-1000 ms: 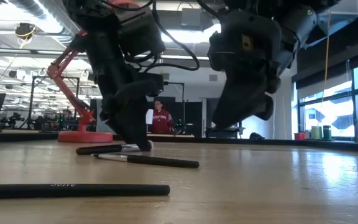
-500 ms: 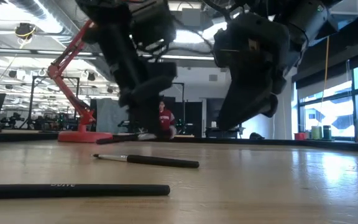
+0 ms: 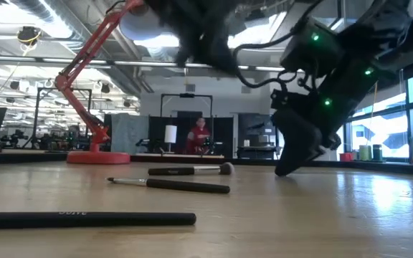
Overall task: Sort items
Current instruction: Put the powder brush into the brush organizer
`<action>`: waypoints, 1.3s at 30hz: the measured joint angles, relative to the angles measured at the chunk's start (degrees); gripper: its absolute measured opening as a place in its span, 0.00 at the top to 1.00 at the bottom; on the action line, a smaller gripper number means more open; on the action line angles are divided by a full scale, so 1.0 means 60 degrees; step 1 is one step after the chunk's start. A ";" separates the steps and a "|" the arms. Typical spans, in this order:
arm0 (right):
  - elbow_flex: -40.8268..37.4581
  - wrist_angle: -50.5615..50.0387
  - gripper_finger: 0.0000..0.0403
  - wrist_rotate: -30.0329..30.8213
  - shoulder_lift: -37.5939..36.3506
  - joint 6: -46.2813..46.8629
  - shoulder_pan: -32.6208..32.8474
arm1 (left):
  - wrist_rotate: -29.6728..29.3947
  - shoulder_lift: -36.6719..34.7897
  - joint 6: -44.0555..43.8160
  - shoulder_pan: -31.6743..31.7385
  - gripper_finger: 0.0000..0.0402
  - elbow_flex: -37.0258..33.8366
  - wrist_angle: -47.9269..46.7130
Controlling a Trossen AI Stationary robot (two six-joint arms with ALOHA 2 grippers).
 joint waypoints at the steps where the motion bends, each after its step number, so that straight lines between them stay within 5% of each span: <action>1: -0.0098 0.0301 0.77 -0.0218 0.0000 -0.0141 -0.0199 | -0.0104 -0.0104 0.0291 -0.0057 0.90 0.0043 0.0383; 8: -0.0194 0.1402 0.77 -0.0843 -0.0190 -0.0065 -0.0608 | -0.0394 -0.0603 0.1052 -0.0254 0.93 0.0147 0.0643; 12: -0.0117 0.1624 0.77 -0.2201 -0.0790 -0.0166 -0.0768 | -0.0929 -0.0407 0.0678 -0.0254 0.92 0.0146 -0.1421; 16: 0.0264 0.1725 0.74 -0.4168 -0.1075 -0.2467 -0.0934 | -0.0919 0.0048 0.0376 -0.0225 0.89 -0.0114 -0.3845; 20: 0.0554 0.1671 0.64 -0.3774 -0.0857 -0.4737 -0.0928 | -0.0492 0.0128 -0.0156 -0.0262 0.85 -0.0828 -0.4605; 23: 0.0784 0.1638 0.56 -0.3126 -0.0461 -0.4922 -0.1082 | -0.0592 0.0048 -0.0790 -0.0386 0.82 -0.1226 -0.4914; 30: 0.1555 0.1425 0.43 -0.3786 0.0295 -0.6807 -0.1187 | -0.0268 -0.0391 -0.1035 -0.0414 0.79 -0.1139 -0.6148; 39: 0.3458 -0.0818 0.46 -0.3961 0.1709 -0.7813 -0.1512 | -0.1661 -0.2482 -0.1204 -0.0410 0.79 -0.1124 -0.6726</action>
